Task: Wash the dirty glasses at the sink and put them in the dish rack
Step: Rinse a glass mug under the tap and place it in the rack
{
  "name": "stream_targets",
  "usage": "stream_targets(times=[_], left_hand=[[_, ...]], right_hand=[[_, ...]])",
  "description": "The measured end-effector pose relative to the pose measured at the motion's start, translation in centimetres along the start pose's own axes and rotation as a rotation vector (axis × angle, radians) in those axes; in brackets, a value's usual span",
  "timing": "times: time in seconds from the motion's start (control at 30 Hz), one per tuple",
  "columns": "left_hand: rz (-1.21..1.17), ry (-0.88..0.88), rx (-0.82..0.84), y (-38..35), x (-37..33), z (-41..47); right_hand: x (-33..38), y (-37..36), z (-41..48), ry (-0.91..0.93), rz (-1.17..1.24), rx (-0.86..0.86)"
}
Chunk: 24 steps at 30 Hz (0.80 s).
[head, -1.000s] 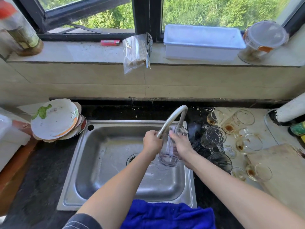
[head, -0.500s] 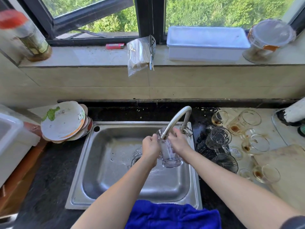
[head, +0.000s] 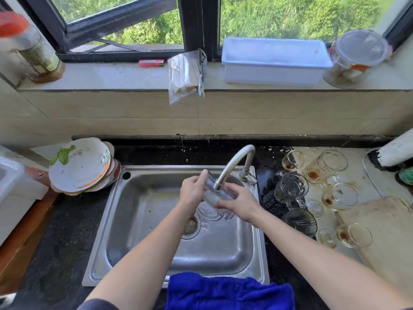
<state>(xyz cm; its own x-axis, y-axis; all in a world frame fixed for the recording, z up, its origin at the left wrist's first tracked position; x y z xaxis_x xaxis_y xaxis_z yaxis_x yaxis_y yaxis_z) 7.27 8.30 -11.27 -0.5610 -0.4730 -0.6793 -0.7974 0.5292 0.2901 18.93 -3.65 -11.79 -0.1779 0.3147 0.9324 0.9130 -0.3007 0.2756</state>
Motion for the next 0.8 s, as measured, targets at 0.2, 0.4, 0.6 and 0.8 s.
stream_targets(times=[0.2,0.4,0.6,0.8], left_hand=[[-0.141,0.051,0.151,-1.9,0.8,-1.5],[-0.474,0.373,0.194,-0.3,3.1,-1.4],[-0.21,0.46,0.558,-2.4,5.1,-2.9],[0.028,0.056,0.21,-1.3,2.1,-1.9]], right_hand=[[-2.5,1.3,-1.1,-0.316,0.431,-0.36],[0.0,4.0,0.2,-0.017,0.157,-0.385],[0.8,3.1,0.8,-0.014,0.222,-0.34],[2.4,-0.7,0.9,0.155,-0.489,-0.221]])
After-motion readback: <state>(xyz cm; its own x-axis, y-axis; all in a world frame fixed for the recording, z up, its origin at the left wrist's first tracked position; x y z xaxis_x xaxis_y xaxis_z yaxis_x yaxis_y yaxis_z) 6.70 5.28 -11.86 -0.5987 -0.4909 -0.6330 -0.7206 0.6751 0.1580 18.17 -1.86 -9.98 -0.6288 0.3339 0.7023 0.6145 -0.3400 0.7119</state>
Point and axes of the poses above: each hand's wrist, its own z-axis towards the middle knuckle, its own y-axis out of the back of the hand, x = y × z, the point moved 7 cm from there along z, towards the middle knuckle, and after that the axes turned 15 degrees about y, right-handed, at the moved point
